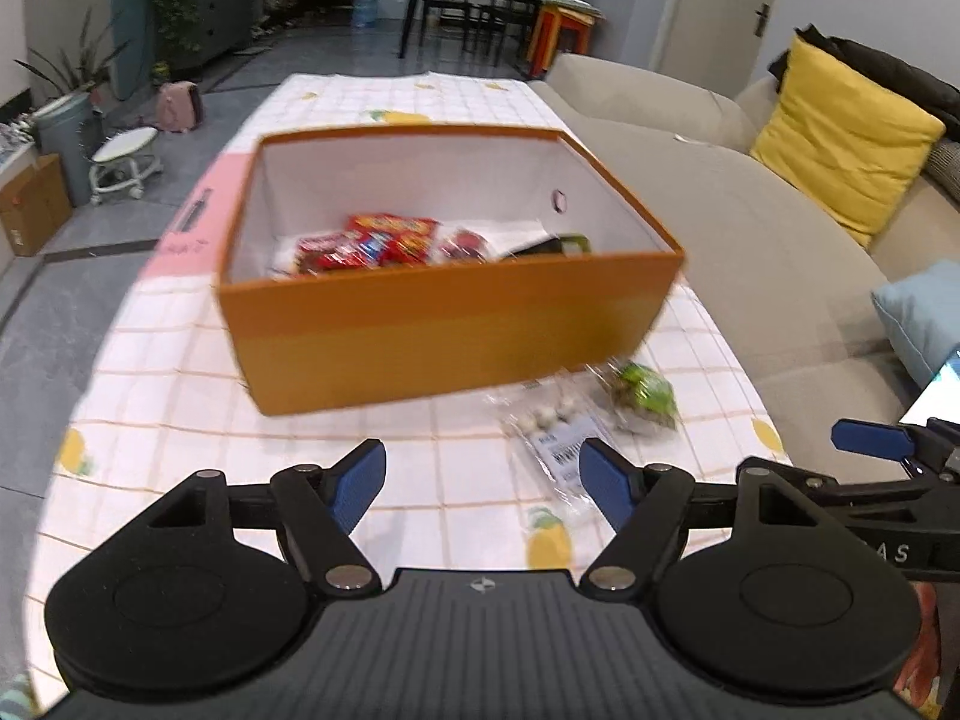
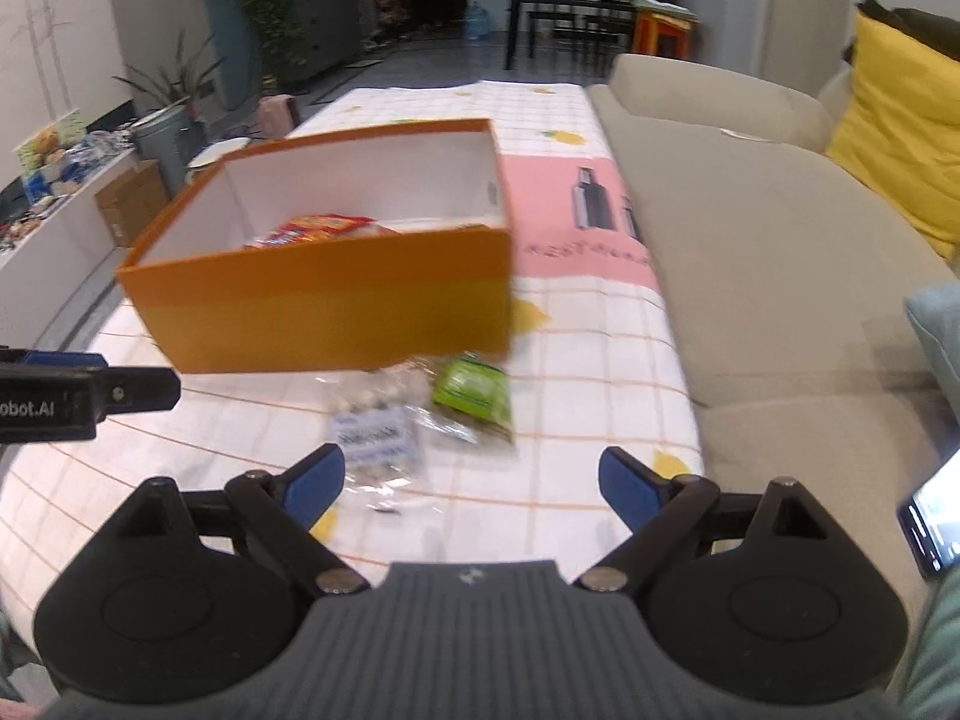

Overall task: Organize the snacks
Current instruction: 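Withdraw both grippers from the box toward the last two snacks, then grasp the clear candy-ball pack with the left gripper while the right gripper grasps the green raisin bag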

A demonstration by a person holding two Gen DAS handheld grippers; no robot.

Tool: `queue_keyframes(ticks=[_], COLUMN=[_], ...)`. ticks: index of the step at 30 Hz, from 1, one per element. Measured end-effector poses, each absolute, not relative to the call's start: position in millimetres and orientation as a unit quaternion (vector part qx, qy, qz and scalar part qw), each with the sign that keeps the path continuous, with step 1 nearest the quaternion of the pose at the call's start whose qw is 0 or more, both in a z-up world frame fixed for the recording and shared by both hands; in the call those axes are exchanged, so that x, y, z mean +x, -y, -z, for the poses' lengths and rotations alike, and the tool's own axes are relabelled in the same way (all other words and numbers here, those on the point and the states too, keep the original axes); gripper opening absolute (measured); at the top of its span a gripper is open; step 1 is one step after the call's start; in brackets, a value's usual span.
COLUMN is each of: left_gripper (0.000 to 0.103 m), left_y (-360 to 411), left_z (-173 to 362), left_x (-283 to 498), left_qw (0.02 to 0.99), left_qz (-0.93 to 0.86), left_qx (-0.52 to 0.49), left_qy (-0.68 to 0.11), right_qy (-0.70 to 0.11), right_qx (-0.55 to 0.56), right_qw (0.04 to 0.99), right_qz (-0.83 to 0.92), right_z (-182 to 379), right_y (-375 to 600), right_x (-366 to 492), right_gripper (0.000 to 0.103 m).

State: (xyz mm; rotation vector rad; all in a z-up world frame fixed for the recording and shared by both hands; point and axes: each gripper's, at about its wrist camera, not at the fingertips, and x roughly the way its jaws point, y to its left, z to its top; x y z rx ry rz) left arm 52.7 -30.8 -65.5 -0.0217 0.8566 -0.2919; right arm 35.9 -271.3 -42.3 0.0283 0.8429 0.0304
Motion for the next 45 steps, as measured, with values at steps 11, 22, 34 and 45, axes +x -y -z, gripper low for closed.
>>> queue_keyframes(ticks=[11, 22, 34, 45], left_gripper=[0.084, 0.084, 0.084, 0.085], left_y=[38, 53, 52, 63], left_z=[100, 116, 131, 136], left_x=[54, 87, 110, 118], left_qw=[0.88, 0.866, 0.859, 0.854], left_qz=[0.161, 0.149, 0.121, 0.117], left_qx=[-0.029, -0.082, -0.098, -0.094], left_qy=[-0.445, -0.47, -0.488, -0.499], right_qy=[-0.427, -0.423, -0.418, -0.445], right_qx=[0.016, 0.019, 0.08, 0.136], right_qw=[0.904, 0.905, 0.905, 0.884], right_qz=[-0.015, -0.033, -0.028, -0.047], right_z=[75, 86, 95, 118], right_y=[281, 278, 291, 294], right_x=[39, 64, 108, 130], right_gripper=[0.087, 0.071, 0.062, 0.056])
